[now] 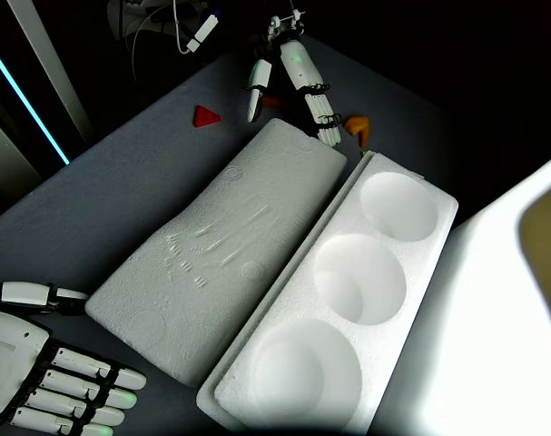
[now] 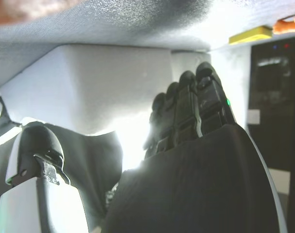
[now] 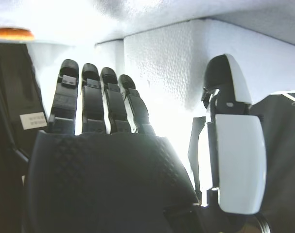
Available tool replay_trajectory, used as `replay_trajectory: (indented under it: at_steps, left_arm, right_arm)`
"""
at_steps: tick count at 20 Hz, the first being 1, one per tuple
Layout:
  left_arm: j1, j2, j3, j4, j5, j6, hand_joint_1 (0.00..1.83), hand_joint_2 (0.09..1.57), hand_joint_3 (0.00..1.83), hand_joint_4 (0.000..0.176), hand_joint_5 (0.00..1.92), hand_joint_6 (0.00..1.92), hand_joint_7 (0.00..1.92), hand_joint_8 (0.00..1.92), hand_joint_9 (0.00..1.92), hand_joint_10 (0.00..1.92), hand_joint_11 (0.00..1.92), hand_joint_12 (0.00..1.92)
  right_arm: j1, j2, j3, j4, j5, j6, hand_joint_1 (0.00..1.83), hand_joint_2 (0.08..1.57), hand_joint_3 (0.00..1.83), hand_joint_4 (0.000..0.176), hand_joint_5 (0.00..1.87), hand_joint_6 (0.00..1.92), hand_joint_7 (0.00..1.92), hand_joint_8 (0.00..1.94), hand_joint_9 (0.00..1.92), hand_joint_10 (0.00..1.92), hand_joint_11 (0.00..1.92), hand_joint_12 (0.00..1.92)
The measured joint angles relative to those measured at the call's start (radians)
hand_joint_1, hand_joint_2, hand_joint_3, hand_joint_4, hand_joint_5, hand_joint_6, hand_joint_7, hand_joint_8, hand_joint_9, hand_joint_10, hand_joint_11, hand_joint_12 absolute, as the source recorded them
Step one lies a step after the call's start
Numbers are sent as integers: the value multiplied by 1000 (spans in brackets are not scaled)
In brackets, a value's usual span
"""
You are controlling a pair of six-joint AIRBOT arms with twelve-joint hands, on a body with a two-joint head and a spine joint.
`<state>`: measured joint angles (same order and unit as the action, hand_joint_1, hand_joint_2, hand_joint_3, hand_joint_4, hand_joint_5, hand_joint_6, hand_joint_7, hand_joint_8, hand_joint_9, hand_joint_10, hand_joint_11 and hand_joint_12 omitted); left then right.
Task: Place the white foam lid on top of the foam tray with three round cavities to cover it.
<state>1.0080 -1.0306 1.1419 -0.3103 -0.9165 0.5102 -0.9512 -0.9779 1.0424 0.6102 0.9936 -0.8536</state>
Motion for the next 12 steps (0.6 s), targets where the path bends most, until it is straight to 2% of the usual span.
replay_trajectory:
  at_steps: [1, 2, 3, 4, 5, 6, 7, 8, 9, 10, 11, 12]
  left_arm:
    - [-1, -9, 6, -1, -4, -7, 513, 1004, 2, 0, 16, 6, 0, 0, 0, 0, 0, 0]
    - [-2, -16, 7, -7, -5, -12, 485, 1012, 6, 0, 15, 5, 0, 0, 0, 0, 0, 0]
    - [-2, -20, 7, -4, -1, -13, 485, 1012, 6, 0, 15, 5, 0, 0, 0, 0, 0, 0]
    - [-7, -28, 10, -3, 0, -16, 479, 1019, 9, 0, 16, 5, 0, 0, 0, 0, 0, 0]
    - [-7, -30, 11, -2, 0, -22, 479, 1019, 9, 0, 16, 5, 0, 0, 0, 0, 0, 0]
    - [-9, -30, 12, -1, -3, -32, 440, 1042, 18, 0, 37, 13, 14, 5, 0, 0, 0, 0]
    - [-9, -33, 15, -1, -5, -36, 443, 1074, 12, 0, 103, 21, 80, 10, 10, 3, 0, 0]
    - [-9, -33, 15, -1, -8, -37, 452, 1085, 12, 0, 149, 35, 123, 21, 45, 17, 0, 0]
    - [-9, -34, 16, -4, -13, -42, 447, 1114, 18, 0, 197, 47, 157, 26, 80, 29, 0, 0]
    - [-9, -38, 21, -9, -18, -51, 438, 1149, 9, 0, 243, 48, 190, 16, 109, 34, 0, 0]
    - [-9, -38, 21, -11, -24, -53, 418, 1163, 10, 0, 259, 50, 205, 17, 125, 38, 0, 0]
    - [-9, -39, 21, -11, -27, -55, 390, 1185, 16, 0, 294, 64, 230, 25, 148, 47, 12, 5]
  right_arm:
    - [2, -4, 5, -3, -5, 2, 493, 1073, 22, 0, 0, 0, 9, 3, 12, 1, 0, 257]
    - [7, -9, 7, -1, -9, 5, 519, 1094, 8, 0, 0, 0, 1, 0, 2, 0, 0, 375]
    - [13, -13, 11, -3, -11, 7, 519, 1094, 8, 0, 0, 0, 1, 0, 2, 0, 0, 375]
    - [14, -14, 12, -4, -10, 14, 528, 1097, 2, 0, 1, 0, 0, 0, 0, 0, 0, 522]
    - [14, -16, 16, -3, -10, 18, 528, 1097, 2, 0, 1, 0, 0, 0, 0, 0, 0, 522]
    - [21, -19, 20, -4, -8, 21, 478, 1109, 2, 0, 62, 14, 38, 8, 73, 30, 0, 1022]
    - [21, -23, 23, -5, -6, 22, 475, 1136, 7, 0, 161, 41, 136, 34, 187, 82, 0, 1398]
    - [21, -23, 23, -7, -4, 23, 483, 1152, 8, 0, 194, 42, 180, 37, 215, 101, 0, 1516]
    - [21, -23, 23, -8, -2, 25, 446, 1151, 1, 0, 290, 54, 303, 55, 304, 164, 0, 1655]
    - [21, -23, 23, -8, 1, 26, 472, 1176, 0, 0, 370, 26, 424, 33, 281, 439, 0, 1753]
    - [21, -23, 23, -8, 5, 30, 460, 1181, 0, 0, 410, 22, 475, 32, 249, 609, 0, 1795]
    - [21, -23, 23, -8, 8, 32, 453, 1214, 3, 0, 429, 19, 463, 16, 187, 684, 0, 1774]
